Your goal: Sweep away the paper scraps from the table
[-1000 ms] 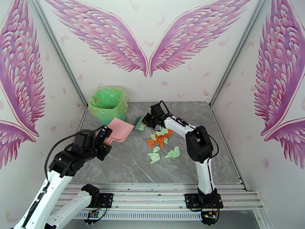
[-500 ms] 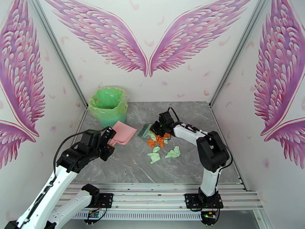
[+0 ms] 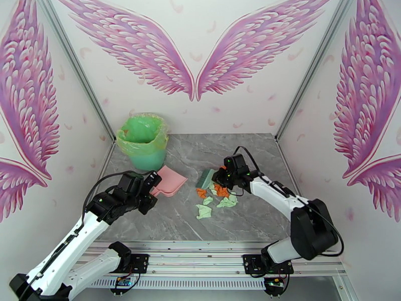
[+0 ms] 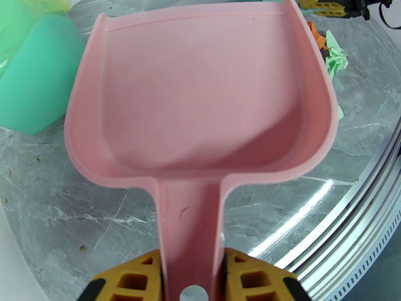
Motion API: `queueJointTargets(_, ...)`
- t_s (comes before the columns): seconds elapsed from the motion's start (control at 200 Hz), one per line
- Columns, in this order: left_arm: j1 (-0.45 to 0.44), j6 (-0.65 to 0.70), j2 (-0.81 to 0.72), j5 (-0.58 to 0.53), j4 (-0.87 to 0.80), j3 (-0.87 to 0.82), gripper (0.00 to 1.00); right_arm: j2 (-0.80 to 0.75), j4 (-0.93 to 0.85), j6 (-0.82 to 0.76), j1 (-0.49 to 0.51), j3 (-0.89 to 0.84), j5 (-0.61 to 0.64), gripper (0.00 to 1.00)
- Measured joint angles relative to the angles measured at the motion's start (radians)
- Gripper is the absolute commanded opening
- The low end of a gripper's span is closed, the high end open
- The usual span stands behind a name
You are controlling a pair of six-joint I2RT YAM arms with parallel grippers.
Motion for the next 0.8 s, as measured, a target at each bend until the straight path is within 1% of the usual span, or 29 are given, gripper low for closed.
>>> queueJointTargets(0.18, -0.047, 0.0, 0.005, 0.0, 0.0, 0.0, 0.0, -0.173, -0.161, -0.146, -0.01, 0.057, -0.002, 0.0)
queueJointTargets(0.29, -0.082, 0.0, 0.01, 0.0, 0.0, 0.0, 0.0, -0.259, -0.277, -0.248, -0.01, 0.061, -0.023, 0.0)
queueJointTargets(0.36, -0.102, -0.002, 0.029, -0.001, 0.0, 0.0, 0.0, -0.301, -0.346, -0.308, -0.008, 0.044, -0.041, 0.0)
queueJointTargets(0.445, -0.115, -0.006, 0.071, -0.006, 0.0, 0.0, 0.0, -0.362, -0.413, -0.359, -0.006, -0.018, -0.069, 0.0)
queueJointTargets(0.535, -0.118, -0.012, 0.104, -0.017, 0.0, 0.0, 0.0, -0.43, -0.472, -0.384, 0.003, -0.099, -0.1, 0.0)
queueJointTargets(0.625, -0.118, -0.019, 0.105, -0.034, 0.0, 0.0, 0.0, -0.492, -0.507, -0.39, 0.01, -0.164, -0.13, 0.0)
queueJointTargets(0.7, -0.117, -0.024, 0.1, -0.042, -0.001, 0.001, 0.0, -0.525, -0.507, -0.386, 0.015, -0.204, -0.157, 0.0)
queueJointTargets(0.8, -0.118, -0.028, 0.093, -0.049, -0.001, 0.001, 0.0, -0.529, -0.478, -0.37, 0.032, -0.247, -0.179, 0.0)
